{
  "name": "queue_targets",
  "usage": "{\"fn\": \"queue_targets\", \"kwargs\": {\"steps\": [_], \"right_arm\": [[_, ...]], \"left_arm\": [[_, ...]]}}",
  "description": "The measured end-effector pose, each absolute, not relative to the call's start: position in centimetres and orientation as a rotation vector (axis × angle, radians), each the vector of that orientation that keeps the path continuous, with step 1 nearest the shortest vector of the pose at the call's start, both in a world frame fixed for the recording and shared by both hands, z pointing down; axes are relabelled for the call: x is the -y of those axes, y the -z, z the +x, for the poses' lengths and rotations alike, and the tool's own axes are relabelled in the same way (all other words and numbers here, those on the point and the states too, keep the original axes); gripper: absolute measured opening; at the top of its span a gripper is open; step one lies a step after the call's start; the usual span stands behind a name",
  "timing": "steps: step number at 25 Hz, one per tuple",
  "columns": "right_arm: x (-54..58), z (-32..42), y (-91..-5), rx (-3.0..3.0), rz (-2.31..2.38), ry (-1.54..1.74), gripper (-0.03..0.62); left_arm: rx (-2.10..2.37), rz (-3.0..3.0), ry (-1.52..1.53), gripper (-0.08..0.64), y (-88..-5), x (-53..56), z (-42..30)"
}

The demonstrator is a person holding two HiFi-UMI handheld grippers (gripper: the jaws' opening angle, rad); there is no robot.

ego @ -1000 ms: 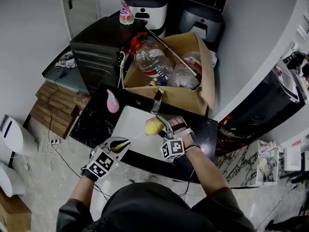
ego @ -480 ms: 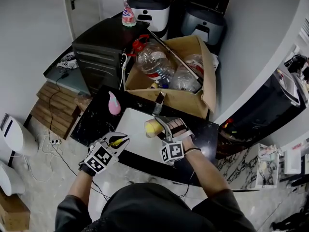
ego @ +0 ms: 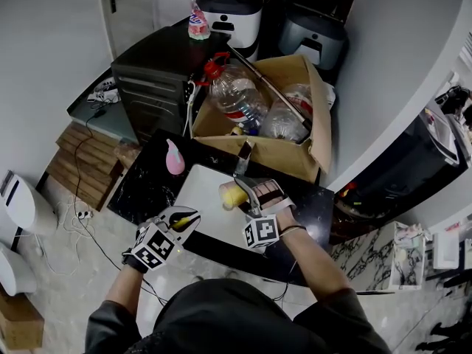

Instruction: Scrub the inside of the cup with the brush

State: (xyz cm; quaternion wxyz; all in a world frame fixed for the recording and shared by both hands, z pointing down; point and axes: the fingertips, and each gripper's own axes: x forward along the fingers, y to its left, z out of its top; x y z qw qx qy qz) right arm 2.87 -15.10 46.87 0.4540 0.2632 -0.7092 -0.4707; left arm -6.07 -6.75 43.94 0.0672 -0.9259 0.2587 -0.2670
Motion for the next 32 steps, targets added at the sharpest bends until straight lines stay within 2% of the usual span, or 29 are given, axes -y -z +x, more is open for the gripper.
{"fn": "queue_targets", "kwargs": {"steps": [13,24,32], "right_arm": [[15.1,2.4,-44.4,1.771,0.671,1.191,0.359],[15.3,3.1,-47.4,1.75,0.581,1.156,0.359],[15.3,3.3,-46.2,1.759,0.584,1.179,0.359]], "left_arm": [[-0.768,-2.836,0.77,0.034,-43.7,7.4,-7.3],[-0.783,-2.804,0.749,0.035,-43.3,7.6,-6.9],[-0.781,-2.85,0.739,0.034,-43.9,8.2,-7.2]]}}
